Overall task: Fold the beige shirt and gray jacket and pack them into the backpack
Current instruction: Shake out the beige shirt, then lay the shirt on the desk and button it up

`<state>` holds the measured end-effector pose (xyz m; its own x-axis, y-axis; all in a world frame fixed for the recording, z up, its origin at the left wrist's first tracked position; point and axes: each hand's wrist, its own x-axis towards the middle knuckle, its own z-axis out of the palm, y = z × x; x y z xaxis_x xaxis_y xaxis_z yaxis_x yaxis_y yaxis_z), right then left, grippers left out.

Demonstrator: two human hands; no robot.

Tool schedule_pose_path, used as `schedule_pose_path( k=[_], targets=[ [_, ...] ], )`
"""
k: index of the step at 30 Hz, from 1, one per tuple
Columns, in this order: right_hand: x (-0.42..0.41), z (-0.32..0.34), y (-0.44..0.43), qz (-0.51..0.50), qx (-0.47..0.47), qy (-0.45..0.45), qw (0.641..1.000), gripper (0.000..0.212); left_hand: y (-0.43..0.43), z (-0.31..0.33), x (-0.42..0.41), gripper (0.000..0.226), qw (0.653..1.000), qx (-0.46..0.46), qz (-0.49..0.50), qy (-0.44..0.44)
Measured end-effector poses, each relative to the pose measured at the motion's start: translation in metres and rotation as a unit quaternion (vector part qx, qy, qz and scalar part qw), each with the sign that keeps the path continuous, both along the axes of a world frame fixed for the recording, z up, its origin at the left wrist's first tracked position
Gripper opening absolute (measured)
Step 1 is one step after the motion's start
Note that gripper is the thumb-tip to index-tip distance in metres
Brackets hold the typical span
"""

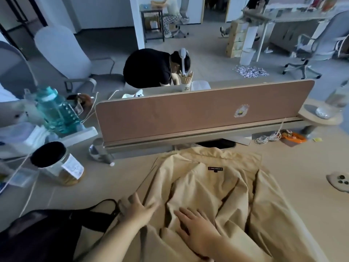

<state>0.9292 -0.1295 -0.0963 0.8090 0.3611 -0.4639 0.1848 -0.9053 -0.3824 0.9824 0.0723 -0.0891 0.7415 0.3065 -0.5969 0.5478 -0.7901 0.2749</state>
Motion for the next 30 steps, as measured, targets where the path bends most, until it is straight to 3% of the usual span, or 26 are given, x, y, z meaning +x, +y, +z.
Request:
schedule_pose_path(
  k=[3,5,7,8,11,13,15,16,17,19,21,22,25,26,28,30],
  targets=[
    [-0.020,-0.030,-0.021,-0.036,-0.108,0.087,0.990,0.065,0.021,-0.011,-0.023,0.107,1.000,0.024,0.001,0.008],
    [-0.026,-0.027,-0.020,-0.090,-0.098,0.107,0.985,0.064,0.031,-0.013,-0.032,0.070,0.998,0.050,-0.024,-0.015],
    [-0.026,-0.016,-0.007,-0.175,-0.029,0.077,0.981,0.046,0.035,-0.006,-0.037,0.022,0.994,0.062,-0.059,-0.068],
    [-0.023,-0.009,0.002,-0.224,0.018,0.064,0.972,0.037,0.035,0.003,-0.038,0.013,0.993,0.044,-0.061,-0.096],
    [-0.009,0.024,0.028,-0.311,0.153,0.038,0.937,0.023,0.024,0.028,-0.039,0.011,0.980,-0.028,-0.068,-0.184],
    [0.004,0.051,0.039,-0.373,0.232,0.011,0.898,0.025,0.008,0.052,-0.042,0.008,0.963,-0.148,-0.117,-0.192],
    [0.018,0.076,0.045,-0.430,0.353,0.045,0.830,0.036,-0.010,0.077,-0.053,0.028,0.917,-0.340,-0.187,-0.098],
    [0.022,0.082,0.045,-0.447,0.382,0.068,0.806,0.048,-0.016,0.088,-0.059,0.037,0.892,-0.387,-0.234,-0.026],
    [0.026,0.088,0.043,-0.448,0.378,0.086,0.806,0.055,-0.020,0.094,-0.063,0.044,0.873,-0.398,-0.280,0.039],
    [0.024,0.092,0.034,-0.431,0.316,0.101,0.839,0.037,-0.019,0.091,-0.064,0.044,0.844,-0.418,-0.317,0.113],
    [0.018,0.092,0.021,-0.458,0.292,0.095,0.835,0.012,-0.015,0.088,-0.063,0.035,0.844,-0.474,-0.221,0.116],
    [0.015,0.092,0.012,-0.490,0.318,0.100,0.805,0.006,-0.012,0.085,-0.061,0.032,0.858,-0.486,-0.136,0.096],
    [0.001,0.082,-0.014,-0.599,0.438,0.159,0.651,0.013,0.001,0.064,-0.052,0.030,0.906,-0.417,0.062,0.032],
    [-0.005,0.077,-0.021,-0.612,0.435,0.168,0.638,0.016,0.008,0.053,-0.050,0.029,0.935,-0.350,0.052,0.021],
    [-0.019,0.069,-0.030,-0.622,0.381,0.176,0.662,0.029,0.024,0.028,-0.048,0.032,0.986,-0.155,-0.063,0.023],
    [-0.029,0.055,-0.040,-0.614,0.290,0.169,0.715,0.056,0.033,0.010,-0.049,0.052,0.986,-0.009,-0.157,0.058]
  ],
)
